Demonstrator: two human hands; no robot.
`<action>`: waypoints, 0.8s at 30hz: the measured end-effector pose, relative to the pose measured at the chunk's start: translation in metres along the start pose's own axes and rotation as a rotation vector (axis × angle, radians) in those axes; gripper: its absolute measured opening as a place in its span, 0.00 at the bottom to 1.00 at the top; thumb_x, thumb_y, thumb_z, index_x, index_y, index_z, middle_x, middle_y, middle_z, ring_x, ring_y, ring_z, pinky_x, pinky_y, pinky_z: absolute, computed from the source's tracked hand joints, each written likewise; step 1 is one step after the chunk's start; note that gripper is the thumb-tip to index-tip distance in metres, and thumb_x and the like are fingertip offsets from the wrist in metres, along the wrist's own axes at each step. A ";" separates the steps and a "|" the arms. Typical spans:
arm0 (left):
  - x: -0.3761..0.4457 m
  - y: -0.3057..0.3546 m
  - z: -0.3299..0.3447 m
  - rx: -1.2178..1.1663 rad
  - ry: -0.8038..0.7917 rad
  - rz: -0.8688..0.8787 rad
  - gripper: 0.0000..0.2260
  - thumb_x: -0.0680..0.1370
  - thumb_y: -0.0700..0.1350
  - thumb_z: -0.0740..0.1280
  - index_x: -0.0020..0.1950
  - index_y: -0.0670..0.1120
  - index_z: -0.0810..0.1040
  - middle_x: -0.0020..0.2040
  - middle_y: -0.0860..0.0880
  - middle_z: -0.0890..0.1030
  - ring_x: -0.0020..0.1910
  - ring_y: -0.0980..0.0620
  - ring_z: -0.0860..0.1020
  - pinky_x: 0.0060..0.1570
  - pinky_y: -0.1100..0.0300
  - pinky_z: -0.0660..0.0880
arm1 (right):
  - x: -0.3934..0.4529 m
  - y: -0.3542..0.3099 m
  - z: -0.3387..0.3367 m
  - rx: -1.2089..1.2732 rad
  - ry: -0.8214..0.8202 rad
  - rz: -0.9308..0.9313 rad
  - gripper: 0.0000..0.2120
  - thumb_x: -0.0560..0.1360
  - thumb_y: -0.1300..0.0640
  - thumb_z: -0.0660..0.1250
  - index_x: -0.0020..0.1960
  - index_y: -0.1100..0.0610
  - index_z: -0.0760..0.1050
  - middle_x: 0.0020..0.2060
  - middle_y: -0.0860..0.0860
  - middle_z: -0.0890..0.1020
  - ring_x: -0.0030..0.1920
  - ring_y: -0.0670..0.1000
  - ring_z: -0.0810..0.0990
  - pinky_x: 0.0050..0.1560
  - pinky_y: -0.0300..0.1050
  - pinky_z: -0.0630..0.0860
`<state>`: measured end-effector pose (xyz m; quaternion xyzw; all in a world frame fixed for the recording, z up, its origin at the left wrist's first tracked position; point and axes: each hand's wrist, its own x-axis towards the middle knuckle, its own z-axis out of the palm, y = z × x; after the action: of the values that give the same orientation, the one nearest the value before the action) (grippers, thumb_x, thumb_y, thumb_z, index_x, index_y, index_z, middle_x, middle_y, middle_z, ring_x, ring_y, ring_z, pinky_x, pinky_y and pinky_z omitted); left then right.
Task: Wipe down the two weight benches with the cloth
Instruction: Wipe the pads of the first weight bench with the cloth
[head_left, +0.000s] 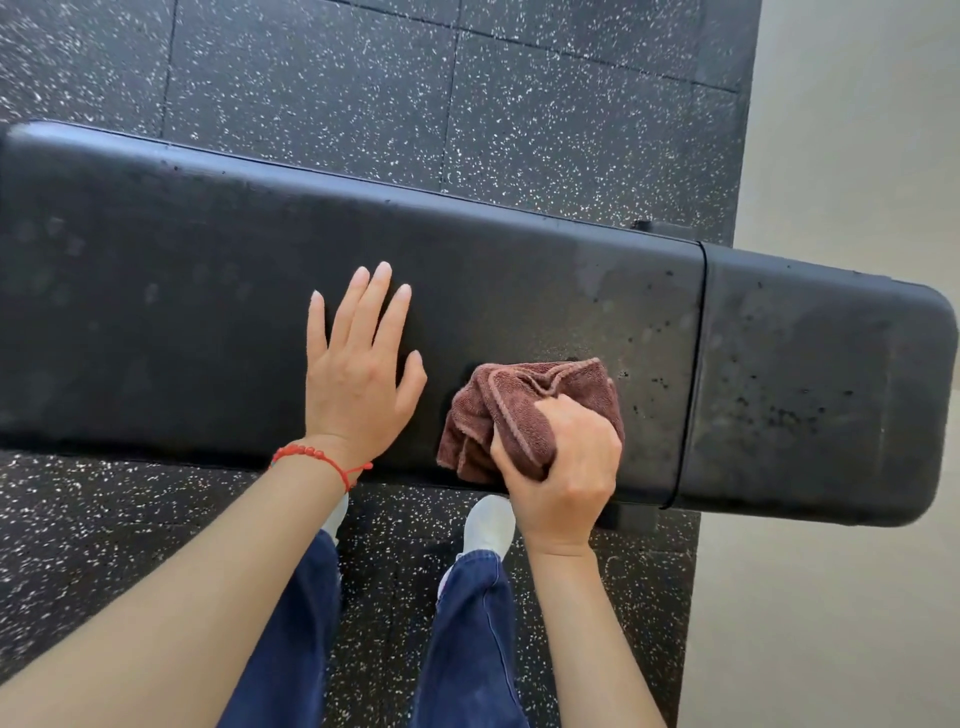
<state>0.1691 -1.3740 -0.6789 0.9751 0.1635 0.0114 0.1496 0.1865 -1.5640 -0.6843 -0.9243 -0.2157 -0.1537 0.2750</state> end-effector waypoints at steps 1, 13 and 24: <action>0.000 0.007 0.001 -0.009 0.020 0.004 0.23 0.75 0.46 0.56 0.69 0.39 0.68 0.71 0.40 0.66 0.71 0.42 0.62 0.69 0.39 0.54 | 0.006 0.002 0.002 -0.015 0.006 -0.014 0.15 0.74 0.49 0.68 0.50 0.61 0.75 0.43 0.57 0.82 0.49 0.55 0.78 0.54 0.54 0.73; -0.006 0.045 0.028 0.093 0.005 0.007 0.23 0.78 0.48 0.55 0.72 0.43 0.64 0.73 0.42 0.63 0.73 0.44 0.59 0.70 0.41 0.52 | 0.126 0.056 0.022 -0.091 0.037 0.091 0.16 0.69 0.51 0.72 0.47 0.64 0.79 0.41 0.58 0.81 0.43 0.59 0.80 0.51 0.52 0.74; -0.005 0.045 0.030 0.090 0.058 0.015 0.23 0.77 0.48 0.55 0.72 0.43 0.65 0.73 0.42 0.64 0.72 0.45 0.60 0.70 0.41 0.52 | 0.046 0.064 -0.014 -0.016 0.006 0.065 0.14 0.71 0.53 0.72 0.48 0.65 0.80 0.43 0.58 0.82 0.46 0.57 0.80 0.53 0.54 0.75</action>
<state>0.1808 -1.4245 -0.6944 0.9812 0.1609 0.0335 0.1007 0.2543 -1.6060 -0.6827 -0.9324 -0.1836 -0.1492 0.2731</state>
